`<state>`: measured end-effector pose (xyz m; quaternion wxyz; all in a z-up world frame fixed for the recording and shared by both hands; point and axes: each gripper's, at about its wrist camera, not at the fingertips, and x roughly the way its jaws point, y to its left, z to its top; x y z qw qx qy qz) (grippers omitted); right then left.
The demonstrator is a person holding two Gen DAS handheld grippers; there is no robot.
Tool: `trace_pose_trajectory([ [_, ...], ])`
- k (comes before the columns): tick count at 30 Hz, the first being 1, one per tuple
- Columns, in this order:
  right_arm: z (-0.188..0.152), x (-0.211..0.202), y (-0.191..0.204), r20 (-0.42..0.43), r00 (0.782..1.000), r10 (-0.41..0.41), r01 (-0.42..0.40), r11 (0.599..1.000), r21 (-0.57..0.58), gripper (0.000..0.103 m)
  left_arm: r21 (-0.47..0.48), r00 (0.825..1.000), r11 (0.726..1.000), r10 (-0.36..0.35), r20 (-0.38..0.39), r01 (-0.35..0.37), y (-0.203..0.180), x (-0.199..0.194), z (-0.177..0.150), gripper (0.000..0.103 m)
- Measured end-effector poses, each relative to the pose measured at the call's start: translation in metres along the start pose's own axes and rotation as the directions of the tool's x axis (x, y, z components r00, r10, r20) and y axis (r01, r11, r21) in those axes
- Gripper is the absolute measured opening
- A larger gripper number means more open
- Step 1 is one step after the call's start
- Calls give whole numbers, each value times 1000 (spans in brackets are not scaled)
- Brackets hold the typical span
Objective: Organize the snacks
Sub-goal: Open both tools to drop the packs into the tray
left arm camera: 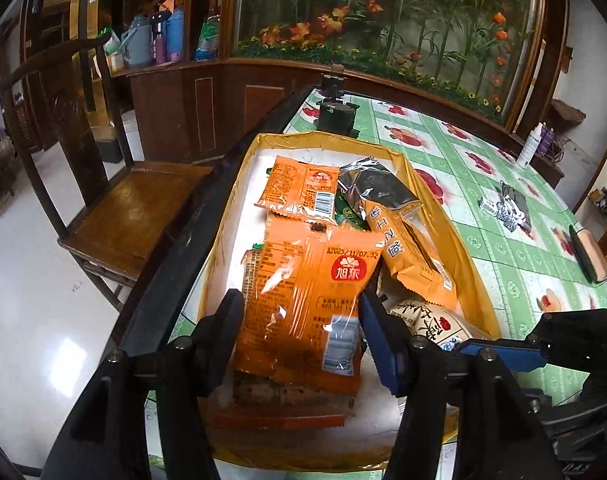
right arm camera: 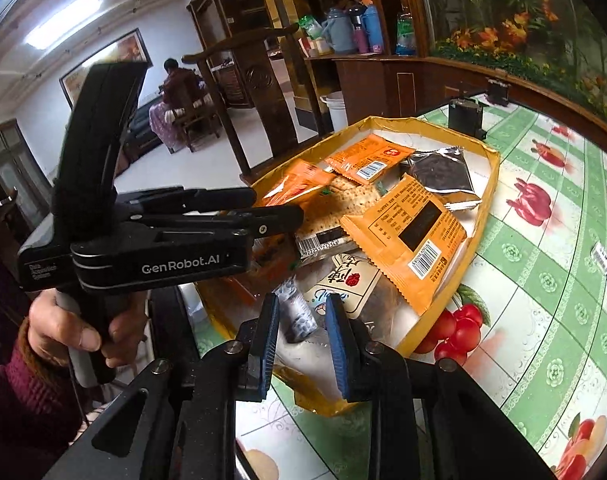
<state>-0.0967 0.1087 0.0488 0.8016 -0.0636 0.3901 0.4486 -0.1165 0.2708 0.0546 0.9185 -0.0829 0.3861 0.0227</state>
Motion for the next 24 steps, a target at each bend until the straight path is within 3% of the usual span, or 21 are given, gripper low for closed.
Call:
trace_pose_trajectory([
  [6,1,-19,-24,41,998,39,-43,995,86,27,-12,1000,1000,-7,9,7,0,-4,4,64],
  [13,2,-48,-59,113,994,-2,-18,985,174,27,8,1000,1000,-15,18,15,-10,-11,7,65],
  [19,2,-87,-110,186,978,-94,40,960,276,27,43,999,998,-40,29,39,-28,-19,14,65],
  [24,-5,-132,-174,241,947,-214,92,896,435,27,95,997,994,-64,50,59,-53,-24,29,68],
])
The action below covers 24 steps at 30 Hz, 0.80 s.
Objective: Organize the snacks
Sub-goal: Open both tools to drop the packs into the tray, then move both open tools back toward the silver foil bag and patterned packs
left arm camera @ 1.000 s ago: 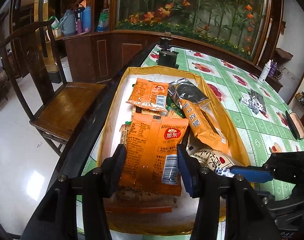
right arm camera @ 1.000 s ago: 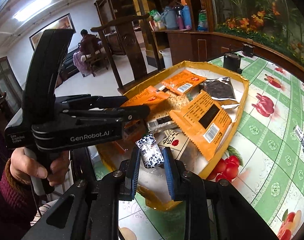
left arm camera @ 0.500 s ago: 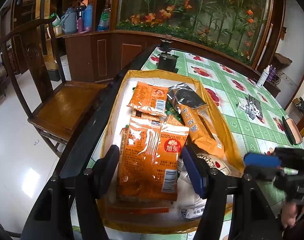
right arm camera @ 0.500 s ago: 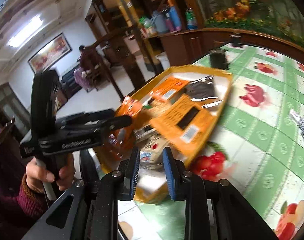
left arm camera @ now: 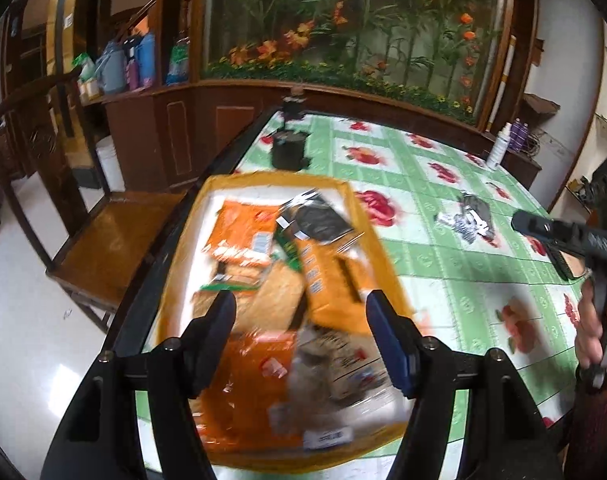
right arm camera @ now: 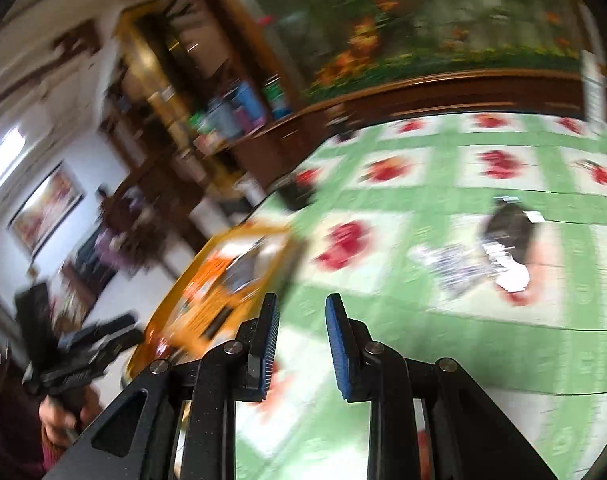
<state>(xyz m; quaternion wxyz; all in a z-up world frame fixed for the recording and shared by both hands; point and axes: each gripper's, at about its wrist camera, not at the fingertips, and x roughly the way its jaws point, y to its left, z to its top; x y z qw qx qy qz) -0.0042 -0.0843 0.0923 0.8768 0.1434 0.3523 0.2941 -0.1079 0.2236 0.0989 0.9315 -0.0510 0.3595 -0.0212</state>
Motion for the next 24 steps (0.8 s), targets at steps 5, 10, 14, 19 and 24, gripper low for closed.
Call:
trace_pose_trajectory([
  [5,23,3,-71,-30,988,-151,154,977,147,26,48,997,996,-72,7,71,-39,2,21,69],
  [10,24,34,-122,-103,985,-138,162,948,274,26,75,988,985,-151,-27,153,-87,22,44,72],
  [14,22,51,-120,-139,985,-105,141,951,277,26,81,984,982,-165,-66,170,-117,45,51,72],
  [19,24,70,-116,-192,967,-165,214,939,271,26,68,977,978,-189,-95,195,-135,66,53,72],
  [24,31,92,-110,-232,941,-248,299,928,221,29,45,980,985,-158,-123,164,-132,82,58,72],
])
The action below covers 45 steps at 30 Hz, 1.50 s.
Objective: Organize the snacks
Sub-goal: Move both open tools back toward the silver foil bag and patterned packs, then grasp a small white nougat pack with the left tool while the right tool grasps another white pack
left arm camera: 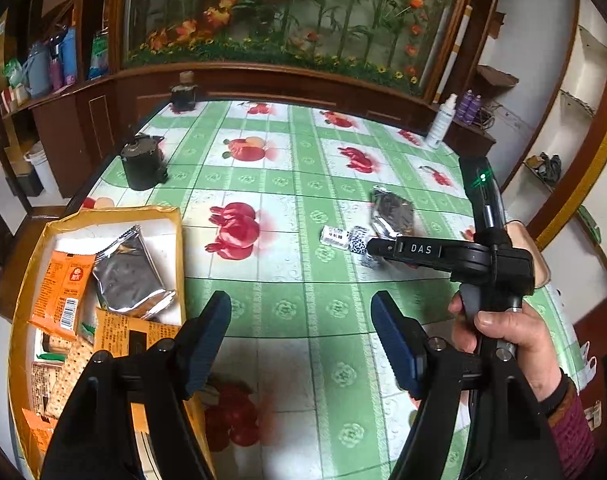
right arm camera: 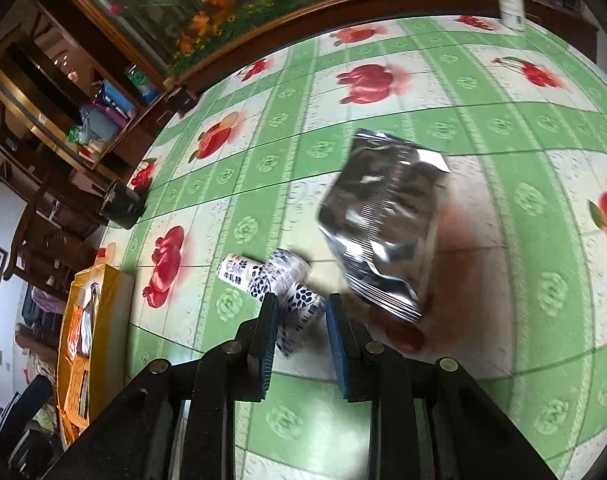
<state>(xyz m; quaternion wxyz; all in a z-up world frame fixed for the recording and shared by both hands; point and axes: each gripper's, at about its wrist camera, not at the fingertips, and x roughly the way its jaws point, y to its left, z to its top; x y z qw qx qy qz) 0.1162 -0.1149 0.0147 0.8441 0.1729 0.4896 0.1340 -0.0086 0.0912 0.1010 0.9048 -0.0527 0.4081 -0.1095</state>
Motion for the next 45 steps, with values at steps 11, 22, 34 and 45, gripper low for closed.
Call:
trace_pose_trajectory([
  [11,-5,1,9,12,998,-58,59,983,-172,32,-168,995,986,-31,-97,14,9,37,33,72],
  [22,-9,-10,-8,-4,996,-88,86,982,-170,19,-345,979,939,-88,-184,19,3,105,57,72],
  [34,-8,-15,-17,-20,998,-52,49,992,-114,19,-273,968,958,12,-249,-82,-18,177,76,36],
  [45,-8,-15,-15,-29,998,-58,54,991,-119,20,-225,979,973,-4,-206,-43,-12,157,50,29],
])
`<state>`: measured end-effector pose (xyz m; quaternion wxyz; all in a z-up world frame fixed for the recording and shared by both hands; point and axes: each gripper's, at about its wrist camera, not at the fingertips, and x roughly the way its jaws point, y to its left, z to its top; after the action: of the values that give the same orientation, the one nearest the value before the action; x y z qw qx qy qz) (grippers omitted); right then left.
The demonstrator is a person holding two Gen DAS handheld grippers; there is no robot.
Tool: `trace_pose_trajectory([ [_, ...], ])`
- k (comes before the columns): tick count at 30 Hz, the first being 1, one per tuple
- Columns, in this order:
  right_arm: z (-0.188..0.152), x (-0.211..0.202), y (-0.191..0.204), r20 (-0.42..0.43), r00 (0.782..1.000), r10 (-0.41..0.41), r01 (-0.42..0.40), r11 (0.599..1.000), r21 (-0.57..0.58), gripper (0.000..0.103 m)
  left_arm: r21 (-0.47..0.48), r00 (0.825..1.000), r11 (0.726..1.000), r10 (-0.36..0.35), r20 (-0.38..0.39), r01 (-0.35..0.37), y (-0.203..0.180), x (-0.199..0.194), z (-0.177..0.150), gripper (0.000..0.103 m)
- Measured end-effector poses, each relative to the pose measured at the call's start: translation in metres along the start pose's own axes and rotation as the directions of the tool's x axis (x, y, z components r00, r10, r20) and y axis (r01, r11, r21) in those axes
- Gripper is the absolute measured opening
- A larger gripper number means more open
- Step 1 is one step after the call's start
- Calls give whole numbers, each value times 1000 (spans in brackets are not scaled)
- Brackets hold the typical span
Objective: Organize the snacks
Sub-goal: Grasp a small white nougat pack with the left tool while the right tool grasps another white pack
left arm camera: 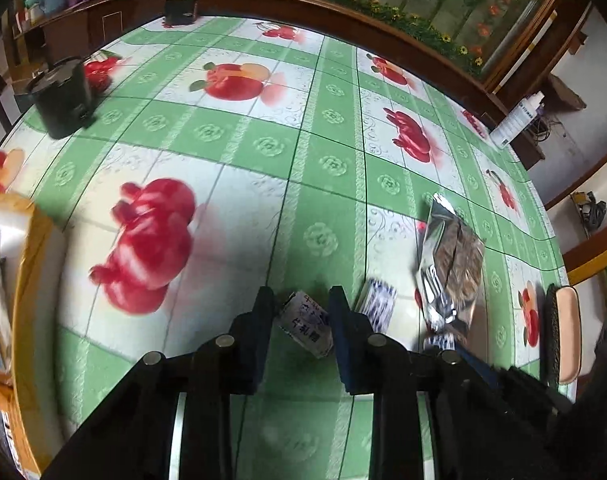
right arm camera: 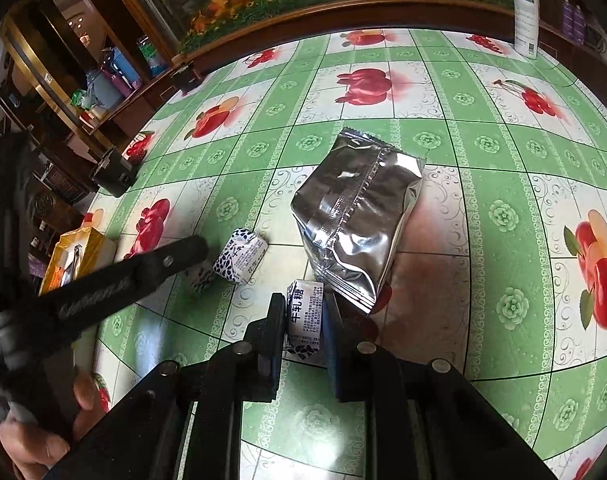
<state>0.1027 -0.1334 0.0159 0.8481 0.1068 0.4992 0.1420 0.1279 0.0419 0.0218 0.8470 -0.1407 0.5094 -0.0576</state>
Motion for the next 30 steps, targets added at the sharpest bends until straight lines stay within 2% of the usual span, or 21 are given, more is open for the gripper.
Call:
trace_pose_trajectory([
  [2,0,1,2,2,1000,-8,8,1000,-9,20,-9,1000,1000,-15,-1,15,3,-3,-4,45],
  [5,-1,1,4,2,1000,-16,16,1000,-19,20,-18,999,999,-40,6,40,5,-11,-13,56],
  [7,-1,1,5,5,1000,-20,20,1000,-21,20,-5,999,999,-36,16,36,3,-13,-17,60],
  [9,-2,1,6,8,1000,-23,23,999,-23,20,7,1000,1000,-5,21,5,1,-8,-17,60],
  [11,-2,1,6,12,1000,-23,23,999,-23,20,21,998,999,36,48,-37,-1,-6,-15,39],
  [15,-2,1,6,13,1000,-24,24,999,-26,20,33,998,999,7,65,-9,0,-6,-15,30],
  [17,-2,0,7,16,1000,-23,24,999,-32,20,53,997,999,-3,81,-1,-1,-10,-19,12],
  [18,-3,1,8,16,1000,-25,25,999,-42,19,65,996,998,-29,80,24,0,-10,-22,9],
  [20,-3,1,10,15,1000,-27,28,998,-52,19,76,995,997,-37,88,30,1,-11,-24,9],
  [24,-3,1,12,12,1000,-28,29,998,-52,19,36,994,998,-57,89,54,13,-11,-16,9],
  [25,-3,0,11,14,1000,-24,25,999,-40,19,27,994,997,-74,82,72,16,-11,-13,13],
  [27,-2,0,7,19,1000,-18,18,1000,-22,19,6,992,995,-99,81,99,19,-11,-12,25],
  [28,-2,0,6,21,1000,-19,19,1000,-17,19,-2,992,996,-93,89,94,19,-11,-11,38],
  [29,-1,0,5,20,1000,-20,20,1000,-14,19,-4,992,996,-84,95,85,19,-12,-11,44],
  [30,-1,1,4,18,1000,-15,15,1000,-7,19,-1,992,997,-78,101,78,17,-13,-11,45],
])
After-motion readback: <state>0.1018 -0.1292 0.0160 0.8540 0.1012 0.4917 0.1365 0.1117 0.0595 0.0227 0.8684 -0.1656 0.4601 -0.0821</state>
